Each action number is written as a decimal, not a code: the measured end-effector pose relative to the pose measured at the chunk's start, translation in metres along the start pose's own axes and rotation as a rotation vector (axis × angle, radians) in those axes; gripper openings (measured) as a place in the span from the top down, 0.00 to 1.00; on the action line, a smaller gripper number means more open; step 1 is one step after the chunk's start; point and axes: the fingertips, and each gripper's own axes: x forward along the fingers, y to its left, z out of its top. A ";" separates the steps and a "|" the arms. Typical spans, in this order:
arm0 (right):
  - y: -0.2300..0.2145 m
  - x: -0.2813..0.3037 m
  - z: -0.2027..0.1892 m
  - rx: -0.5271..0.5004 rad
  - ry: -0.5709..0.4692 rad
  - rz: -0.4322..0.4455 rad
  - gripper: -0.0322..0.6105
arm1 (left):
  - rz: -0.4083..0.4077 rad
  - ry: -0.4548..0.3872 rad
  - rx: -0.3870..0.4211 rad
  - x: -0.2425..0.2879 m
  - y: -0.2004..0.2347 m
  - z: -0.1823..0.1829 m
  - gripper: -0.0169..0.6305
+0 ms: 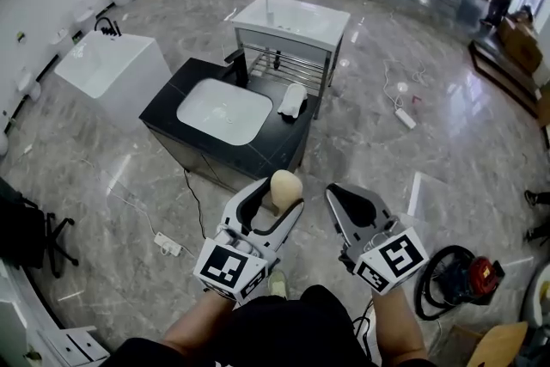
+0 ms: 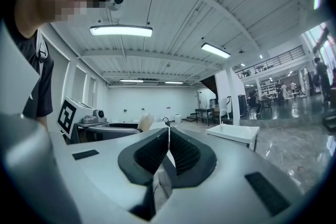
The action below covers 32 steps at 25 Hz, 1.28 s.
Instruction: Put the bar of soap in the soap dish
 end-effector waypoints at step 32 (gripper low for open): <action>-0.243 0.134 -0.008 0.039 0.026 0.109 0.94 | 0.168 0.089 -0.003 0.237 0.122 -0.033 0.57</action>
